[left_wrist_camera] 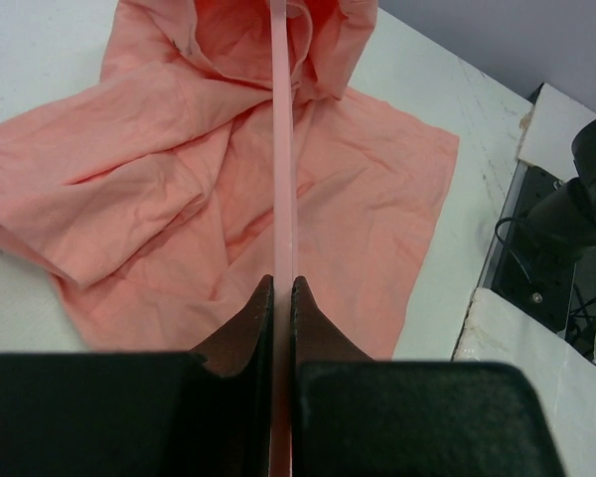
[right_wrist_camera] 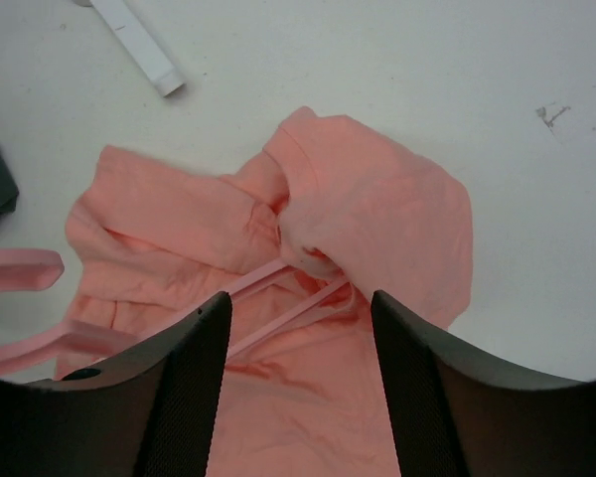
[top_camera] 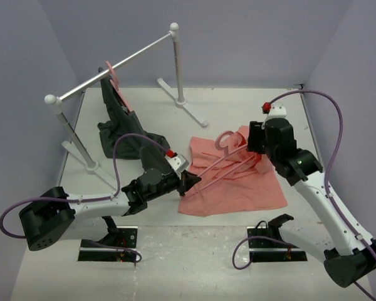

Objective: Place the t-shirt on the hanger

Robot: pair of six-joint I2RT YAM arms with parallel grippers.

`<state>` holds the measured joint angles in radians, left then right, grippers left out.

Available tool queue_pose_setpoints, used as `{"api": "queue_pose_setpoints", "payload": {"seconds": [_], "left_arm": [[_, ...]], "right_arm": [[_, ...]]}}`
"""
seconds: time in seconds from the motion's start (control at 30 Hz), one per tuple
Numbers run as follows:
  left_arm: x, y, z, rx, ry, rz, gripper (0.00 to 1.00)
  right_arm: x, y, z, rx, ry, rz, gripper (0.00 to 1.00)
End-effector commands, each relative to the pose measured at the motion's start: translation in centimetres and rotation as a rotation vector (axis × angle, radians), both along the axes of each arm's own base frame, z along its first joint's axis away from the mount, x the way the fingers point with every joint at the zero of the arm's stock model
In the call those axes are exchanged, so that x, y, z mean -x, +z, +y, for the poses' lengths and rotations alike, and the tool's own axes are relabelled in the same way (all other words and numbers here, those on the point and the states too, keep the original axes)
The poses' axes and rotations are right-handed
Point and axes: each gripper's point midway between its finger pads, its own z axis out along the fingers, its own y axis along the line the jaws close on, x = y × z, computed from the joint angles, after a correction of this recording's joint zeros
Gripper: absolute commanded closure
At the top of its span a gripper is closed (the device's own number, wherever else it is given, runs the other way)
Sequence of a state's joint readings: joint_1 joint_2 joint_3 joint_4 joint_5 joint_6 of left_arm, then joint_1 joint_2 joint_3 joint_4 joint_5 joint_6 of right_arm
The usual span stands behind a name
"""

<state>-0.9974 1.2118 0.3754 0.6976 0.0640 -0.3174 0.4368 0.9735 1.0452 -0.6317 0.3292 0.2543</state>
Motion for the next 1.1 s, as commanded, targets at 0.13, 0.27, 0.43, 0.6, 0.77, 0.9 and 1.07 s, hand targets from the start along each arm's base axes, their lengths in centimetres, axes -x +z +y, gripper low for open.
{"api": "queue_pose_setpoints", "payload": {"seconds": [0.13, 0.27, 0.43, 0.6, 0.77, 0.9, 1.07], "left_arm": [[-0.6, 5.1, -1.2, 0.142, 0.0, -0.083, 1.0], [-0.5, 5.6, -1.2, 0.155, -0.003, -0.088, 1.0], [-0.3, 5.9, -1.3, 0.158, -0.019, -0.092, 1.0], [-0.1, 6.0, -1.2, 0.162, -0.026, -0.092, 1.0], [0.1, 5.9, -1.0, 0.155, -0.027, -0.093, 1.0], [0.1, 5.8, -1.1, 0.151, -0.03, -0.095, 1.0], [0.1, 5.7, -1.3, 0.151, -0.041, -0.094, 1.0]], "right_arm": [[0.3, -4.1, 1.0, -0.047, -0.016, 0.07, 0.65], [-0.1, -5.5, 0.8, -0.013, -0.03, 0.103, 0.62], [-1.8, -5.6, -0.8, 0.094, -0.095, 0.089, 0.5], [-4.0, -5.7, -1.6, 0.154, -0.122, 0.09, 0.5], [-5.7, -5.5, -2.3, 0.204, -0.149, 0.078, 0.57], [-6.9, -4.7, -2.6, 0.227, -0.163, 0.031, 0.69], [-8.1, -4.8, -2.7, 0.238, -0.166, -0.018, 0.73]]}}
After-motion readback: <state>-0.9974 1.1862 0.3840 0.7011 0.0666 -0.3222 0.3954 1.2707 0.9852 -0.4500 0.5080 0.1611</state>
